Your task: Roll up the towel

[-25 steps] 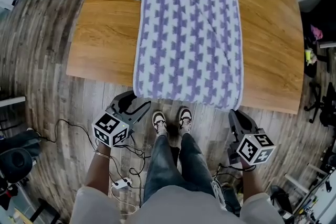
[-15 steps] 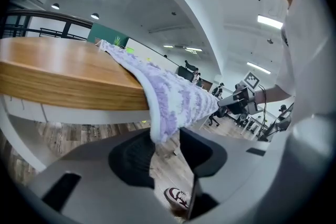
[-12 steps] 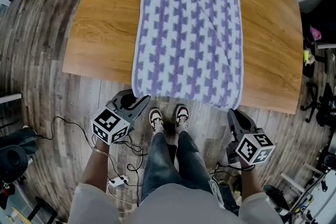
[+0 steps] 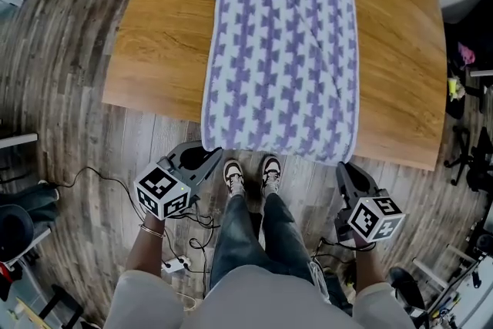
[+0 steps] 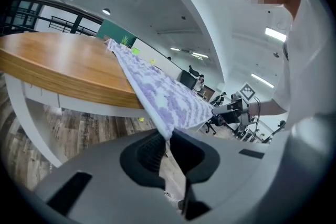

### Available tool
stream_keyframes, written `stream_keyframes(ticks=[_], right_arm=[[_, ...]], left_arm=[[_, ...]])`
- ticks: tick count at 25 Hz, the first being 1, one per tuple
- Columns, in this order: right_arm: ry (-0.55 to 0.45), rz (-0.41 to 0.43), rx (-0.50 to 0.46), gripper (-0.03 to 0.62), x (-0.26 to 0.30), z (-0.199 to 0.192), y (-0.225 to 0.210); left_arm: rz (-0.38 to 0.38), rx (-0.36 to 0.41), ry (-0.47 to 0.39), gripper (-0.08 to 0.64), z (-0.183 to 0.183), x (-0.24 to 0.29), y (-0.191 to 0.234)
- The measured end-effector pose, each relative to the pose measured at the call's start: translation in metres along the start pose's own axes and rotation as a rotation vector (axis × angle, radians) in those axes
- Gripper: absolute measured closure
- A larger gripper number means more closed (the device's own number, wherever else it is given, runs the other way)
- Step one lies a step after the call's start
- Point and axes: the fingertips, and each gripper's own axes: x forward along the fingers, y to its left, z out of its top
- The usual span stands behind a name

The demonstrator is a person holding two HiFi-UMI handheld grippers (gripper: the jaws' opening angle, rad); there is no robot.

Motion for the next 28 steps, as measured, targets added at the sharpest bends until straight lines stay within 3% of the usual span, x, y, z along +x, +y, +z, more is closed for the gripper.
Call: stream_keyframes(ticks=[9, 18, 24, 28], right_arm=[[0.033, 0.045, -0.067, 0.577, -0.022, 0.016, 0.01], [0.013, 0.112, -0.05, 0.577, -0.057, 0.053, 0.026], [-0.046, 0.144, -0.04, 0.577, -0.07, 0.093, 0.024], [-0.084, 0.15, -0.047, 0.577, -0.062, 0.127, 0.015]], left_arm=[[0.018, -0.058, 0.055, 0.535, 0.025, -0.022, -0.029], [0.047, -0.273, 0.178, 0.534, 0.065, -0.054, -0.055], [0.096, -0.316, 0.215, 0.534, 0.116, -0.056, -0.063], [0.113, -0.367, 0.196, 0.534, 0.155, -0.039, -0.052]])
